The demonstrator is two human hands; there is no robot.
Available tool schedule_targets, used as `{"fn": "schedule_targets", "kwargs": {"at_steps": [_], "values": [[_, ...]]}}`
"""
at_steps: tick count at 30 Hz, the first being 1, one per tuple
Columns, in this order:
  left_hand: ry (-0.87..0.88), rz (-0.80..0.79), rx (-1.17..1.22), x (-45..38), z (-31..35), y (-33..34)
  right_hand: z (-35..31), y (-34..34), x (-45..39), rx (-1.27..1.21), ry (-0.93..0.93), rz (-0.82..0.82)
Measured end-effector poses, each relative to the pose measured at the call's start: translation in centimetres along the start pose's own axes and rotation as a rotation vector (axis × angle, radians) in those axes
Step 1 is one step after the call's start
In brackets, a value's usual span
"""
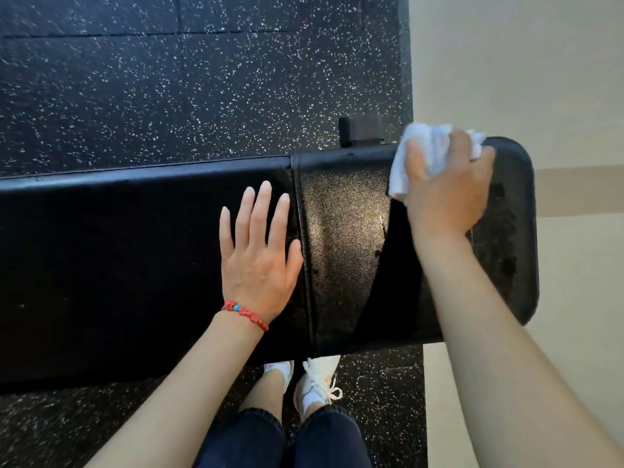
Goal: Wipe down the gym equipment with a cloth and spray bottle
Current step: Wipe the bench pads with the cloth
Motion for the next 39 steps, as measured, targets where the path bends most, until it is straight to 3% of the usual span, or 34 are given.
{"fn": "schedule_targets", "kwargs": {"at_steps": [6, 8, 12, 15, 20, 24, 27, 31, 36, 38, 39], "values": [[0.000, 0.045, 0.011, 0.1, -0.1, -0.4, -4.4, 1.8, 5.4, -0.060, -0.452, -0.074], [0.007, 0.059, 0.020, 0.2, -0.2, -0.6, -2.5, 0.8, 4.3, -0.063, -0.414, -0.082], [0.027, 0.073, 0.026, 1.7, 0.3, -1.0, 3.2, -1.7, 2.6, -0.087, -0.117, -0.005], [0.028, 0.055, 0.023, 3.3, 0.7, -0.8, 2.6, -1.8, 4.6, -0.128, -0.032, 0.065], [0.026, 0.044, -0.008, 3.8, 0.7, -0.4, -3.4, 1.4, 13.0, -0.129, -0.372, -0.051], [0.043, 0.058, -0.002, 3.9, 0.8, -0.5, -2.8, 0.6, 11.8, -0.054, -0.553, -0.052], [0.032, 0.061, 0.003, 3.9, 0.7, -0.5, 2.1, -2.4, 8.4, -0.026, -0.399, 0.050], [0.031, 0.078, -0.001, 3.9, 0.8, -0.7, 5.3, -2.9, 8.0, -0.073, -0.110, 0.010], [0.044, 0.128, 0.009, 4.5, 2.7, -2.1, 0.7, -1.5, 15.1, -0.078, -0.556, -0.113], [0.069, 0.128, 0.019, 4.7, 4.1, -2.4, 1.5, -2.0, 14.9, -0.076, -0.624, -0.140], [0.080, 0.124, 0.027, 4.8, 4.8, -2.4, 2.9, -2.5, 13.8, -0.089, -0.573, -0.145]]}}
Point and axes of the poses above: each hand's wrist, its own x-axis away from the middle knuckle, its own y-axis out of the palm, z = x × y, the point moved 9 cm from there along -x, towards the middle knuckle, and after that the axes turned 14 degrees about -x, right-handed, at the moved point
